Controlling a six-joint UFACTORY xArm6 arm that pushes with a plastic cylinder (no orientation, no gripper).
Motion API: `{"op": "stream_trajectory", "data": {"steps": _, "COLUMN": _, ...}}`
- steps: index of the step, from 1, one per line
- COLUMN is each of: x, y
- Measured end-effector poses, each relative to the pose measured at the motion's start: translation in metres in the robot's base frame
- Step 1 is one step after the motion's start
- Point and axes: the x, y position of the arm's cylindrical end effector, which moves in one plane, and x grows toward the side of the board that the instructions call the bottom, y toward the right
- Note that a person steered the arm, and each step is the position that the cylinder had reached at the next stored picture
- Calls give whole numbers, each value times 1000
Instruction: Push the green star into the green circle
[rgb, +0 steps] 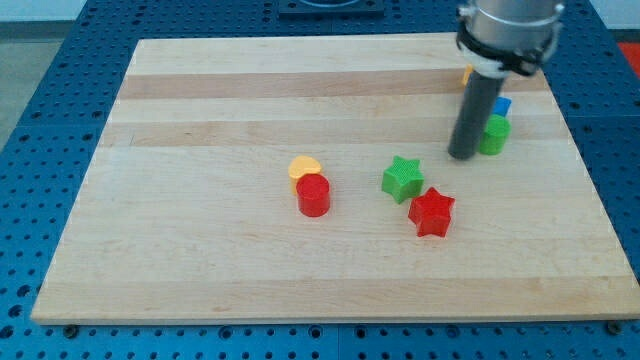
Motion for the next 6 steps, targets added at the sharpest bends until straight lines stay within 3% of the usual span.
{"op": "stream_trajectory", "data": {"steps": 1, "x": -21, "y": -55}}
{"op": "stream_trajectory", "data": {"steps": 2, "x": 10, "y": -109}}
{"op": "stream_trajectory", "data": {"steps": 4, "x": 81, "y": -118}}
{"op": "stream_trajectory", "data": {"steps": 5, "x": 84, "y": -98}}
{"op": "stream_trajectory", "data": {"steps": 6, "x": 60, "y": -61}}
